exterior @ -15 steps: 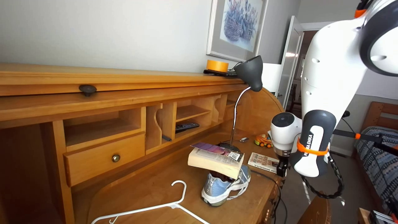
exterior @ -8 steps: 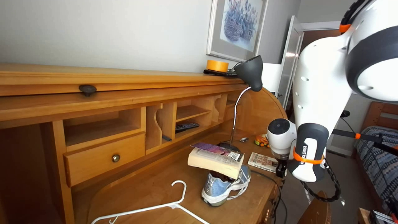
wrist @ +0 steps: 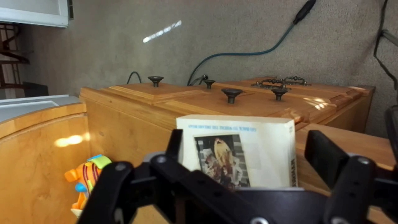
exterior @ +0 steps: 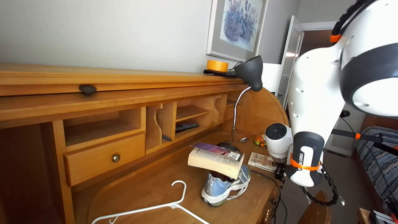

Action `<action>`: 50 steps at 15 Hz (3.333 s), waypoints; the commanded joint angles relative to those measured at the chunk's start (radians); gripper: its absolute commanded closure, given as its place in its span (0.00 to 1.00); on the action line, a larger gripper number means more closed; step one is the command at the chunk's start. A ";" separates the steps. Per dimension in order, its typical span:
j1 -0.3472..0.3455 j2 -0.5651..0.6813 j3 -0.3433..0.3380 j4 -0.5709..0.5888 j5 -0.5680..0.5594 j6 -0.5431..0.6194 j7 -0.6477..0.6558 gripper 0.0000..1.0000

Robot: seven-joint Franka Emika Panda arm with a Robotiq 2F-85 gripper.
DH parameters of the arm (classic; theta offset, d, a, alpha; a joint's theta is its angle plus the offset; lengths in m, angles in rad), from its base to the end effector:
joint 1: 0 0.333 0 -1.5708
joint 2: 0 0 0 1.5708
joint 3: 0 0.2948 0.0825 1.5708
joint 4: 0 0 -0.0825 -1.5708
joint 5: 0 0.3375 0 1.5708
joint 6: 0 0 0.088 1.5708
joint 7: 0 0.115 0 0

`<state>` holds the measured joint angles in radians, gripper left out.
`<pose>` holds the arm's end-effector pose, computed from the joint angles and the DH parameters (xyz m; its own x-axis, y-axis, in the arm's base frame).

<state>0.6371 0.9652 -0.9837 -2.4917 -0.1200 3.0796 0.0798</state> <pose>0.3856 -0.2144 0.1201 0.9908 -0.1003 -0.0904 -0.0109 -0.7268 0.6868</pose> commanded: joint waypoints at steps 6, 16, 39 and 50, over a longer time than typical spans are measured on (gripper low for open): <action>-0.019 0.052 0.036 0.024 0.017 0.049 0.001 0.00; -0.077 0.096 0.057 0.062 0.048 0.089 -0.006 0.00; -0.061 -0.075 0.006 0.014 0.008 -0.027 -0.117 0.94; 0.008 -0.456 -0.116 0.010 -0.148 -0.422 -0.096 0.94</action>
<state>0.6556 0.6466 -1.0826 -2.4748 -0.1960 2.7376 -0.0356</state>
